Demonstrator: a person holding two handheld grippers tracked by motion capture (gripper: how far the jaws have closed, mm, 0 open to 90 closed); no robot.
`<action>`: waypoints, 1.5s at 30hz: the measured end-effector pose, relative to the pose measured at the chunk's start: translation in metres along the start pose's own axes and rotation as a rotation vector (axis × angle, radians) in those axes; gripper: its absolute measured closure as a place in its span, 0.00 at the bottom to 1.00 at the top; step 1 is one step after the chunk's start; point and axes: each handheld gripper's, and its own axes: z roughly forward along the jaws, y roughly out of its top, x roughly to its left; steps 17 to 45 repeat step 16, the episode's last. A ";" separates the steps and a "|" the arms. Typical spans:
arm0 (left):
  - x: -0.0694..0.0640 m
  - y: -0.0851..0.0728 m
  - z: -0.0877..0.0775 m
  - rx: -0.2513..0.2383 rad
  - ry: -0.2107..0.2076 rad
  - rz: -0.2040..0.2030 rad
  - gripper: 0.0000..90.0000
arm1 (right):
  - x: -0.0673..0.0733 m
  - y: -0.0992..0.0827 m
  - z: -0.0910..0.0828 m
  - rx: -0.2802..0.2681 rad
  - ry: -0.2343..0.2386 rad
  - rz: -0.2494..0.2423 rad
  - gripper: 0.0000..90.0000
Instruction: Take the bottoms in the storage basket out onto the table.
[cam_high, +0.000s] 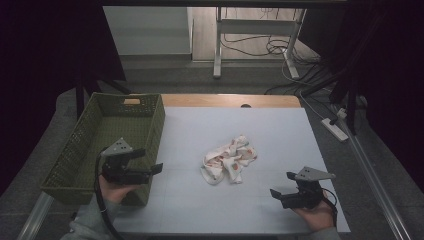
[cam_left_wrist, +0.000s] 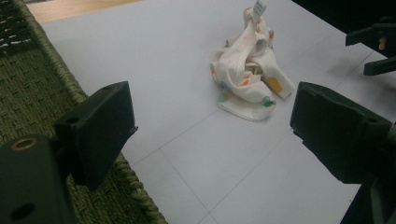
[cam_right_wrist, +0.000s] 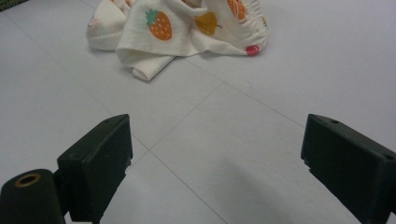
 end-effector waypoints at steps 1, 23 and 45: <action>0.000 0.000 0.000 0.000 -0.001 0.000 0.15 | 0.000 0.000 0.000 -0.001 -0.002 0.001 0.10; 0.001 -0.001 0.001 0.001 0.000 -0.004 0.15 | 0.000 0.000 -0.002 -0.021 -0.002 0.003 0.10; 0.001 -0.001 0.001 0.001 0.000 -0.004 0.15 | 0.000 0.000 -0.002 -0.021 -0.002 0.003 0.10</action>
